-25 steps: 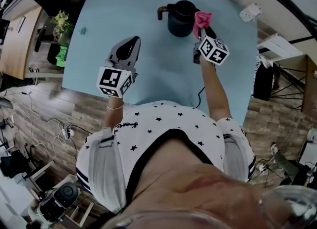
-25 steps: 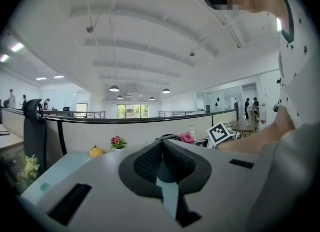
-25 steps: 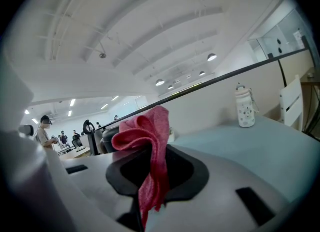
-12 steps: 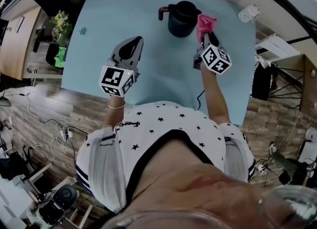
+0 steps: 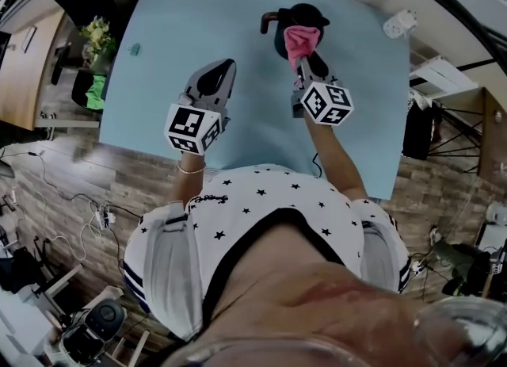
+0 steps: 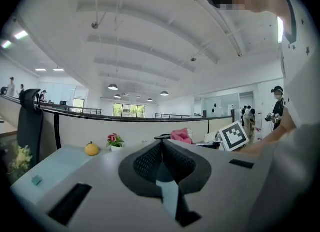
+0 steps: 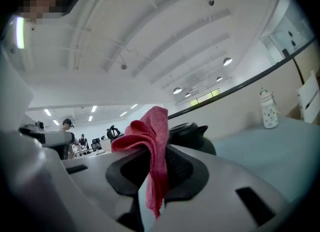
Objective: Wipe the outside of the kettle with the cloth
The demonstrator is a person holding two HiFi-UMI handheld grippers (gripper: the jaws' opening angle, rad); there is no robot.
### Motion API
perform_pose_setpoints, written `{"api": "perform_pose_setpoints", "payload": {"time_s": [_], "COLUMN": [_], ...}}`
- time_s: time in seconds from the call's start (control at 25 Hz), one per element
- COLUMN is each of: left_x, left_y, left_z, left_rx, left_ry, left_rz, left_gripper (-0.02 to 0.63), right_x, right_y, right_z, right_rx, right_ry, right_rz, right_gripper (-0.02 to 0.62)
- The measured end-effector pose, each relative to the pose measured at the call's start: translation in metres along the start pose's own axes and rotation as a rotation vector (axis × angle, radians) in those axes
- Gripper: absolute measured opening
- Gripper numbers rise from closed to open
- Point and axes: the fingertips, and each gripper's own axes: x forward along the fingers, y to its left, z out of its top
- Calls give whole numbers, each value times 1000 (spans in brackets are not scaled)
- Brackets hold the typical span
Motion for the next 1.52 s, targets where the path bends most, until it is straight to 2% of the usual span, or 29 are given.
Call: {"api": "perform_pose_setpoints", "payload": {"time_s": [0.2, 0.36, 0.6, 0.84, 1.52], "left_x": [-2, -6, -7, -3, 10], "left_y": [8, 22, 39, 38, 7], "left_z": [-6, -10, -16, -18, -13], "left_rx": [-18, -49, -63, -73, -54], "left_ry": [10, 15, 39, 45, 54], "left_rz": [-5, 11, 30, 24, -14], "left_gripper": [29, 29, 29, 29, 29], "right_x": [22, 39, 53, 50, 11], "right_y": [23, 24, 14, 0, -46], "right_z": [-40, -62, -81, -82, -59], "right_rx": [-4, -21, 26, 43, 63], "right_ry": [108, 177, 218, 218, 154], "right_rz": [42, 8, -40, -93, -173], "right_gripper": [69, 69, 69, 69, 69]}}
